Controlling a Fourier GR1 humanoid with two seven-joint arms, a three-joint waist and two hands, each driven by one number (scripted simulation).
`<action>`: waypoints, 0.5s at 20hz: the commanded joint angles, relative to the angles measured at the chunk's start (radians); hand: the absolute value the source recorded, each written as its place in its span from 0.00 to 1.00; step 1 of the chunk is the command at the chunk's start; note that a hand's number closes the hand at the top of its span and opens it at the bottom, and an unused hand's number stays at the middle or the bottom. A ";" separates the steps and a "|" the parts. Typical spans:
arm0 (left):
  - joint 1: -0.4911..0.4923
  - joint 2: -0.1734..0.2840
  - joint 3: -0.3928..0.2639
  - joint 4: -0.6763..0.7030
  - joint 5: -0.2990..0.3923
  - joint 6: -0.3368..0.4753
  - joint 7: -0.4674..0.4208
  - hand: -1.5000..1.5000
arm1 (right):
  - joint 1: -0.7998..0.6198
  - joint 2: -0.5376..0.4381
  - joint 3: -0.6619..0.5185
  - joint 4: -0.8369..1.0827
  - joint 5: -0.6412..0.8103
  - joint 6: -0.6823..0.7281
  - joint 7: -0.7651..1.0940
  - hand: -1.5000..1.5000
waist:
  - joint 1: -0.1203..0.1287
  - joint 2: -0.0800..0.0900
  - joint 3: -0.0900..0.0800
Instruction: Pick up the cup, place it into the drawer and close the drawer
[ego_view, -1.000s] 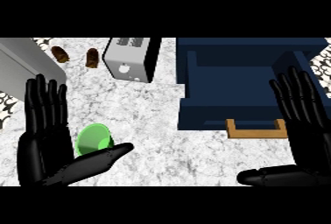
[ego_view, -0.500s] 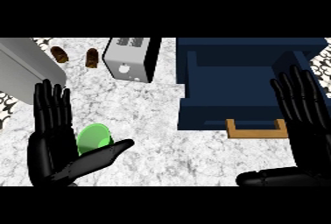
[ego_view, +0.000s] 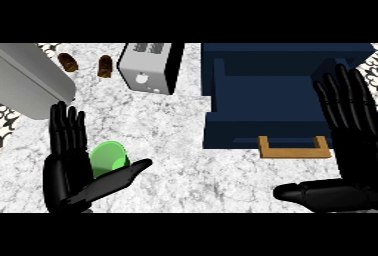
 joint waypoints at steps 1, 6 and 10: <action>0.082 -0.001 -0.039 0.027 0.025 0.023 -0.056 0.00 | 0.084 -0.003 0.000 0.000 -0.015 0.048 -0.069 0.00 | 0.000 0.000 0.000; 0.132 0.001 0.041 0.048 0.054 -0.027 -0.118 0.00 | 0.075 -0.009 -0.017 0.014 -0.033 0.062 -0.074 0.00 | 0.001 0.000 0.000; 0.196 -0.001 0.070 0.171 0.163 -0.071 -0.291 0.00 | 0.045 0.004 -0.015 0.005 -0.006 0.020 -0.042 0.00 | 0.002 0.000 0.000</action>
